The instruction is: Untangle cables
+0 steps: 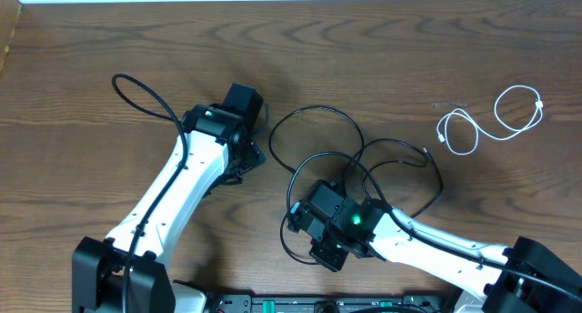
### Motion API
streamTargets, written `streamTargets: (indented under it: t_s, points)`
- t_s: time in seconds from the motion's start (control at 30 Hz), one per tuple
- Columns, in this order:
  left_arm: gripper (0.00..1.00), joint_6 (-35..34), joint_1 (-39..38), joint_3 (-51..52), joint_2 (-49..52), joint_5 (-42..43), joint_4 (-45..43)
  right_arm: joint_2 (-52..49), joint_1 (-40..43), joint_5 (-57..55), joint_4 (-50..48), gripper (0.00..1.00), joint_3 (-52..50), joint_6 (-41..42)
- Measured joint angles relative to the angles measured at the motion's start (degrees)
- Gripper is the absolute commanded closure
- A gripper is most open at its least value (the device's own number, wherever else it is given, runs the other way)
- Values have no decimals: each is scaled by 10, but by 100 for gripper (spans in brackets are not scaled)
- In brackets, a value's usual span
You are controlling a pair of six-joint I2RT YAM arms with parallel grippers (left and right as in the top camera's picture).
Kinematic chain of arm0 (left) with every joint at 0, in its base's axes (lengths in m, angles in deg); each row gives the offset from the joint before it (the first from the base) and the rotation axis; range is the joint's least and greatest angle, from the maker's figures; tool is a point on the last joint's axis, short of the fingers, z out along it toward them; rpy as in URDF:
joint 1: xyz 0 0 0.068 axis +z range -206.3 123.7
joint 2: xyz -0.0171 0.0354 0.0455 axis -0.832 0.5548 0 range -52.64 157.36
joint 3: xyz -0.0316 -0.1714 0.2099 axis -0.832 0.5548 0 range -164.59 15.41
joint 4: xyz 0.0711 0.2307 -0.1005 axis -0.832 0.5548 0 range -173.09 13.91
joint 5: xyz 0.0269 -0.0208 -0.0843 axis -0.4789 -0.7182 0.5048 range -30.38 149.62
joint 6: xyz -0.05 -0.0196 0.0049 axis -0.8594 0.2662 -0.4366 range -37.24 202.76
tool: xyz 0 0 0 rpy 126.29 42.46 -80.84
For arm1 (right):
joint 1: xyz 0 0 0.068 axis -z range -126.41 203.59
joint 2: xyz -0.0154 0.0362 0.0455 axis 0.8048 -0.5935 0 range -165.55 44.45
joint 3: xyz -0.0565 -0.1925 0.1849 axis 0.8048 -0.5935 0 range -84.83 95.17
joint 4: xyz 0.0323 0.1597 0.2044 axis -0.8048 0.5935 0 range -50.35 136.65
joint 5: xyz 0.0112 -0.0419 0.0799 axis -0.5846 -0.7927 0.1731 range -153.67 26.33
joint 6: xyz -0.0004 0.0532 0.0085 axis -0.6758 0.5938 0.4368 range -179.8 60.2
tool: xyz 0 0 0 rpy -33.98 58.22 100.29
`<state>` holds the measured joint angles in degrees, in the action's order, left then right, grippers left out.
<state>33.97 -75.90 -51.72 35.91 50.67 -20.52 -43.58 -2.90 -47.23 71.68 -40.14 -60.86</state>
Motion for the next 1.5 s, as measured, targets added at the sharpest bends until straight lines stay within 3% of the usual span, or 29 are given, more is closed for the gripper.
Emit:
streamTargets:
  t_s: [0.53, 0.63, 0.83, 0.97, 1.23, 1.5]
  points:
    - [2, 0, 0, 0, 0, 0, 0, 0, 0, 0, 0, 98, 0, 0]
    - [2, 0, 0, 0, 0, 0, 0, 0, 0, 0, -1, 71, 0, 1]
    - [2, 0, 0, 0, 0, 0, 0, 0, 0, -2, -1, 44, 0, 0]
    - [2, 0, 0, 0, 0, 0, 0, 0, 2, -4, 4, 36, 2, -3]
    - [2, 0, 0, 0, 0, 0, 0, 0, 2, 13, 40, 10, 40, -29]
    - [2, 0, 0, 0, 0, 0, 0, 0, 2, 30, 78, 11, 44, -44]
